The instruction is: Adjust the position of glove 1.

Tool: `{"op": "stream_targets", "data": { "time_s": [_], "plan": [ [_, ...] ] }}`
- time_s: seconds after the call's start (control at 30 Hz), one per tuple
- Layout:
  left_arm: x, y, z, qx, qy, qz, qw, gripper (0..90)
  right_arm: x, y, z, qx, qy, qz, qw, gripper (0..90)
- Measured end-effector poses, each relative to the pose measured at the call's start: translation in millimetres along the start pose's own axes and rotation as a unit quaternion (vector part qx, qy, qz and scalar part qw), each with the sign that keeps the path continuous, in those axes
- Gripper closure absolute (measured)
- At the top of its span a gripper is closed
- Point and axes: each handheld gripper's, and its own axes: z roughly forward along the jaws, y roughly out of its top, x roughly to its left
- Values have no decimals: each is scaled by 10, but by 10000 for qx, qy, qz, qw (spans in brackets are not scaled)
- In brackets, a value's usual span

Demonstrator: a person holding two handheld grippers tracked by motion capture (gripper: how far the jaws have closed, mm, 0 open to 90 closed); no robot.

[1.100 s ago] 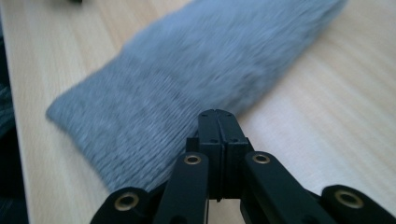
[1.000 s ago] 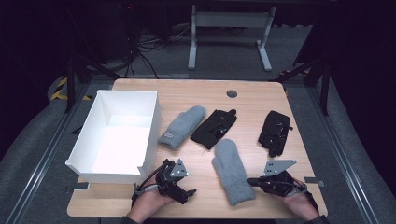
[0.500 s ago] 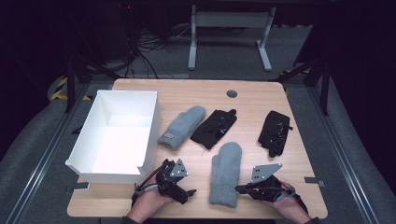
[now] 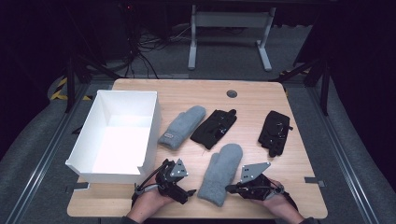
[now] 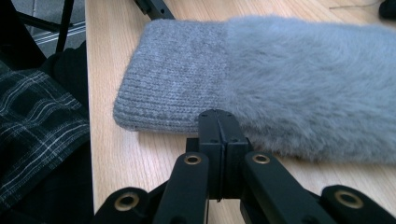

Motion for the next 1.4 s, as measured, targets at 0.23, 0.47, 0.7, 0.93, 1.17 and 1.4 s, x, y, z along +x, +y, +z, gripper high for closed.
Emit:
{"op": "stream_targets", "data": {
  "time_s": [0.23, 0.47, 0.7, 0.93, 1.17, 1.4],
  "plan": [
    [-2, 3, 3, 0, 15, -15, 10000, 5, -43, -31, -51, -62, -104, 47, 9999, 860],
    [-13, 12, 11, -1, 66, -70, 10000, 5, -268, -232, -227, -241, -516, 527, 9970, 691],
    [-39, 125, -84, -142, 101, -369, 9992, 78, -278, -268, -262, -240, -395, 524, 9976, 842],
    [-34, 267, -121, -237, 129, -537, 9982, 118, -128, -188, -93, -114, 163, 309, 9993, 900],
    [5, 452, -119, -270, 405, -619, 9969, 116, -41, -41, 109, -101, 363, 111, 9992, 900],
    [133, 652, -108, -339, 645, -716, 9948, 119, -45, 16, 175, -135, 319, 58, 9994, 900]
  ]
}}
